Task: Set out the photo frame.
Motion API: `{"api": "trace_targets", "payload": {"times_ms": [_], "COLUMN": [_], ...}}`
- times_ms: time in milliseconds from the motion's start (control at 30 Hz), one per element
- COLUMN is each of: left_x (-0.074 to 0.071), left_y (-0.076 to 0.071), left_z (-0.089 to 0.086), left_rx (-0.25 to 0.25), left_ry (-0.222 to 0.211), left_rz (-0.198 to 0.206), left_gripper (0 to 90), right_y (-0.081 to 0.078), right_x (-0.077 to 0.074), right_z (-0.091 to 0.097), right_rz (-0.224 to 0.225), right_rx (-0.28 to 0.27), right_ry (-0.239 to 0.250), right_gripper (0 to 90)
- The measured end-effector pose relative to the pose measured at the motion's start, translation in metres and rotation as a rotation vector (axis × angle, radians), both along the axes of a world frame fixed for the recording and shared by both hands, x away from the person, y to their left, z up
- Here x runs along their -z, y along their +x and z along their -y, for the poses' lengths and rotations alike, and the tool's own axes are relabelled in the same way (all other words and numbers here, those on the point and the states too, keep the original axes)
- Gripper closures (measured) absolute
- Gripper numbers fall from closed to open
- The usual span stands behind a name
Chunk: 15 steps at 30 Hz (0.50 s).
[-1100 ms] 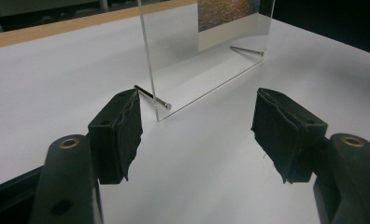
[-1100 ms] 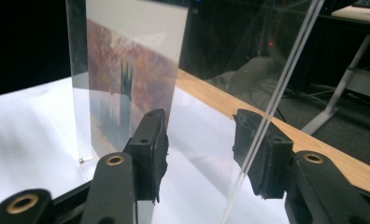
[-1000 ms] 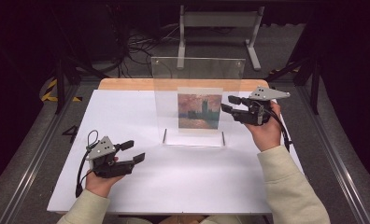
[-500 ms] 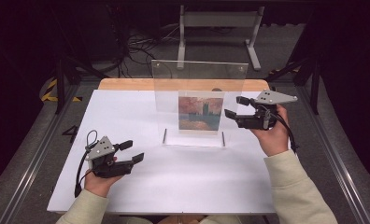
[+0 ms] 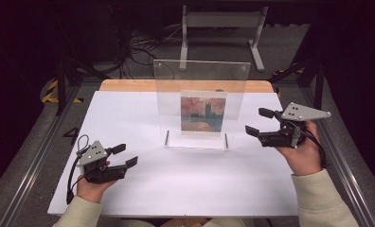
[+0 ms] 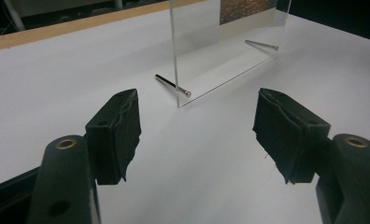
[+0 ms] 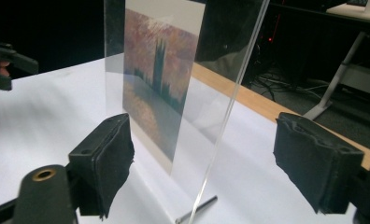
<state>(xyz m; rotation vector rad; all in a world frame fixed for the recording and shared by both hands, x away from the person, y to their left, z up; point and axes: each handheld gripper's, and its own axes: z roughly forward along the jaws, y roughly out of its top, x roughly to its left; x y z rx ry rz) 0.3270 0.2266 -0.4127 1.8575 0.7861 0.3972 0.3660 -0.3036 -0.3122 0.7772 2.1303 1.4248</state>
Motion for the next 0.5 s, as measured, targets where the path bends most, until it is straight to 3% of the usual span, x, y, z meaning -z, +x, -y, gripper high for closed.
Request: {"api": "trace_targets", "payload": {"times_ms": [100, 300, 500], "left_x": [0.001, 0.002, 0.004], "left_y": [0.0, -0.002, -0.002], "left_z": [-0.002, -0.005, -0.006], "left_rx": [-0.005, -0.008, -0.013], "left_ry": [0.0, 0.008, 0.014], "left_rz": [-0.004, 0.001, -0.02], "left_gripper": [30.7, 29.0, 23.3], "right_y": [-0.011, -0.029, -0.041], "right_x": [0.002, 0.011, 0.025], "right_z": [0.007, 0.018, 0.027], "right_rz": [-0.035, -0.028, -0.035], "right_rx": [0.028, 0.033, 0.034], "right_ry": [0.011, -0.012, 0.01], "right_gripper": [16.4, 10.0, 6.3]}}
